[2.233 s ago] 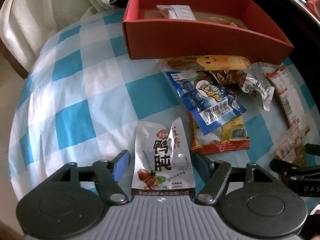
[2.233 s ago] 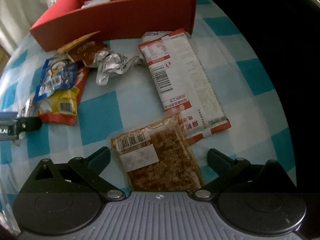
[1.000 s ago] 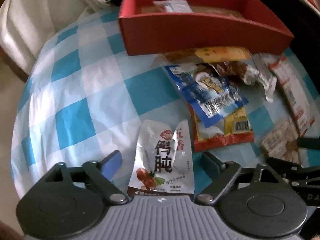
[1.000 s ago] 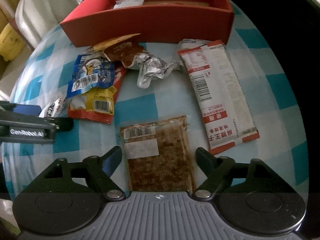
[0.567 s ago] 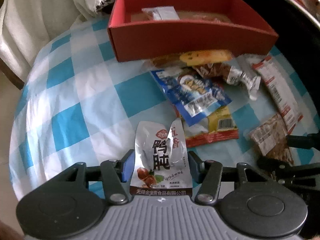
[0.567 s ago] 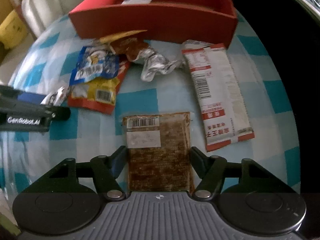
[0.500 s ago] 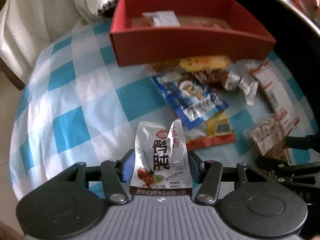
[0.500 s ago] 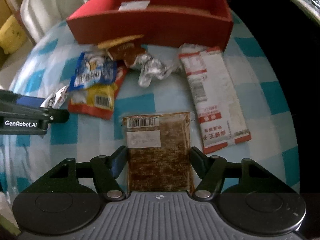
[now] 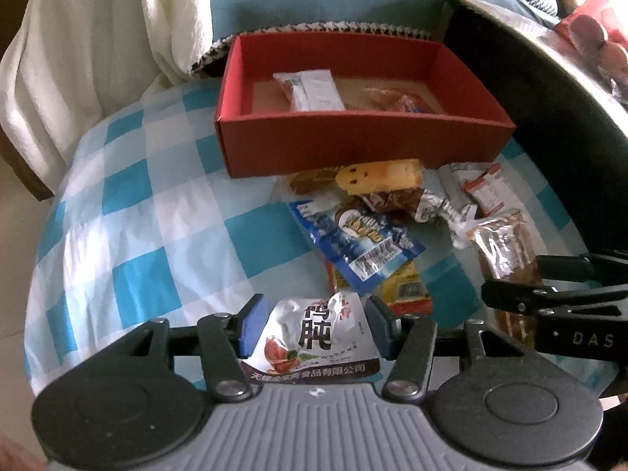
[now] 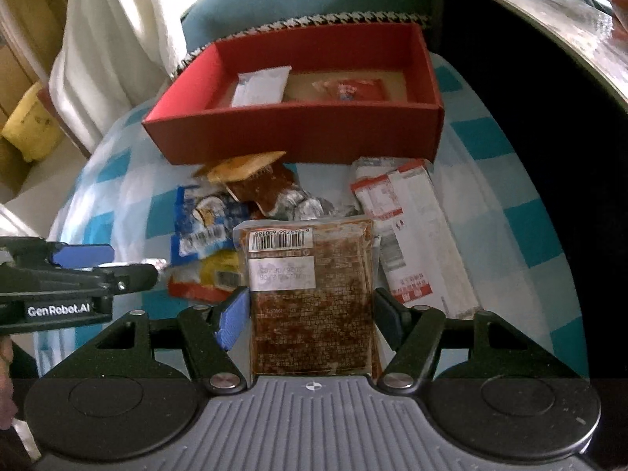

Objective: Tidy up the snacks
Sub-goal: 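Lift both held packets toward the red box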

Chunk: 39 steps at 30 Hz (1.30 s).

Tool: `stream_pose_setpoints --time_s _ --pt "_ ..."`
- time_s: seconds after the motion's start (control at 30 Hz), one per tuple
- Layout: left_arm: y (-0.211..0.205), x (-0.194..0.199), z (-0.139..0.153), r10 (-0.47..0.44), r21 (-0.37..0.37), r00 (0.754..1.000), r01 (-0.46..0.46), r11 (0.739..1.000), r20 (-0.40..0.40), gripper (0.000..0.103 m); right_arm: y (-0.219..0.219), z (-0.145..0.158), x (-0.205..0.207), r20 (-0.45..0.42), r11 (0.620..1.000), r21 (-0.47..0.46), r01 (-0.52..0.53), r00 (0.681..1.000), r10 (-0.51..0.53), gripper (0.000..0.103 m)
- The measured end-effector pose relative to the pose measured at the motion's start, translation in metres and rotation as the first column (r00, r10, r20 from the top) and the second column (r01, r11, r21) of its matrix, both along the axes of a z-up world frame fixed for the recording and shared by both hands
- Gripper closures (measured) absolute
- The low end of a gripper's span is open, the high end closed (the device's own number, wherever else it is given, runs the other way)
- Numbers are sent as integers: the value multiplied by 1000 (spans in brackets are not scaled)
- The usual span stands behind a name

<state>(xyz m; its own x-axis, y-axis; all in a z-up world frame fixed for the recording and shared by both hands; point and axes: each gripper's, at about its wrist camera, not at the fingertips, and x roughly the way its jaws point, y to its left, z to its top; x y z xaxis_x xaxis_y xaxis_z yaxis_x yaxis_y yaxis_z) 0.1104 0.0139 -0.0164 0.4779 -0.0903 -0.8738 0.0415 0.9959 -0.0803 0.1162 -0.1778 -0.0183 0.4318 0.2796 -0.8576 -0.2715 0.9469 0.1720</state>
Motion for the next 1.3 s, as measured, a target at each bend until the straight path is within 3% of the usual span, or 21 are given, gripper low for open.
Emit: stream_pose_setpoints --time_s 0.13,0.17,0.2,0.37,0.5,0.6,0.67,0.73,0.8,0.9,1.0,1.13,1.2,1.3 --pt "-1 -1 7 -7 -10 1000 7 1000 24 57 2 5 4 12 1000 18 -2 1000 1 29" --pt "-1 -1 9 -11 -21 1000 11 1000 28 76 3 7 5 14 1000 23 -2 1000 2 29" --pt "0 0 11 -12 -35 1000 13 999 24 77 3 9 6 18 1000 28 -2 1000 1 29" --pt "5 3 11 2 -43 1000 -1 999 15 76 6 13 10 23 999 39 -2 1000 1 29" --pt "4 4 -3 -21 -55 999 18 998 -45 58 9 10 10 8 999 34 -11 1000 11 29" --pt "-13 -2 -10 -139 -21 988 137 990 -74 55 6 8 10 0 999 38 -10 1000 10 29" --pt "-24 -9 -11 -251 7 965 252 968 -74 51 2 8 9 -3 999 48 -4 1000 4 29" --pt "-35 -16 -9 -373 56 926 376 925 -66 50 -4 7 8 -11 998 61 6 1000 -5 29" --pt "-43 -22 -9 -488 130 869 494 860 -76 45 -7 6 7 -14 998 66 12 1000 -11 29" --pt "-46 -25 -17 -600 239 790 611 754 -125 44 -10 4 7 -22 997 73 13 1000 -12 29" --pt "-48 -21 -30 -640 258 746 665 701 -184 45 -8 3 7 -32 997 74 9 999 -7 28" --pt "-52 -24 -47 -681 223 695 719 658 -231 44 -5 1 9 -43 997 77 2 999 1 28" --pt "-52 -24 -49 -690 229 689 725 650 -220 39 -3 -2 11 -57 997 76 0 998 4 28" --pt "-45 -15 -47 -636 154 741 669 727 -216 53 1 -6 13 -66 998 69 -10 998 14 28"
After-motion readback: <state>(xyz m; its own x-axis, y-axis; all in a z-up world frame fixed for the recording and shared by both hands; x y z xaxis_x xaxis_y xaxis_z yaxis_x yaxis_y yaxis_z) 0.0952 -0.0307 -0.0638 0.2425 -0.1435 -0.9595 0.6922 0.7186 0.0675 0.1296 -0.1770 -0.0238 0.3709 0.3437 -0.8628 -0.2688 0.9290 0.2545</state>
